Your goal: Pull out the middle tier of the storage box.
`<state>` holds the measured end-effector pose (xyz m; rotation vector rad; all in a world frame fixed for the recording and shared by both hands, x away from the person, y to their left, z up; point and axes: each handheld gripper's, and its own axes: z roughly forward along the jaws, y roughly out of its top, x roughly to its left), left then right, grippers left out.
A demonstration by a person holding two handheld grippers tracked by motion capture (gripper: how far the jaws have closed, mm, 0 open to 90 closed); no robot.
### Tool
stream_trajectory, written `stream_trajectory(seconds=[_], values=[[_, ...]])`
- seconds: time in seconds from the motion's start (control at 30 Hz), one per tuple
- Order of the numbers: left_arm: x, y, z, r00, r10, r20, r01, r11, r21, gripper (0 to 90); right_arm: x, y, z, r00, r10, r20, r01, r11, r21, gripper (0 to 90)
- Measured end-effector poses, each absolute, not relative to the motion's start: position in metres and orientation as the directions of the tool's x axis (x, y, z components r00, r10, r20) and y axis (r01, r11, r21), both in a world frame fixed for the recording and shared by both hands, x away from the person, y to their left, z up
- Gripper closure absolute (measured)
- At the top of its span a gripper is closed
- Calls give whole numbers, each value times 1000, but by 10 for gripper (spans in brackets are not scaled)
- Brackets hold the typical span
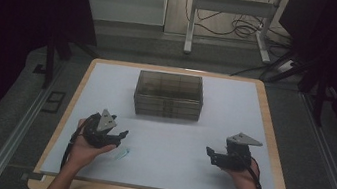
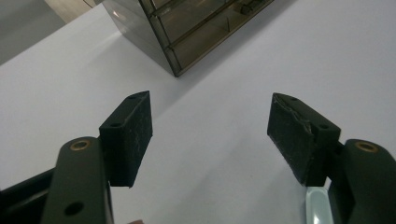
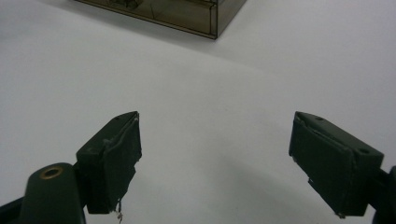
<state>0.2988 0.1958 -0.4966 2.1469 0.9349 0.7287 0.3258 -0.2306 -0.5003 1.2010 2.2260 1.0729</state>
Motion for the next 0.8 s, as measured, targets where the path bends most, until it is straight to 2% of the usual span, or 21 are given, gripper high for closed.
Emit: stream_trajectory(seconds=[0.8], values=[[311,175,-494,581,750,316,358,-585,728,359,324,-231,-499,-560,828,24,534,339,775,165]])
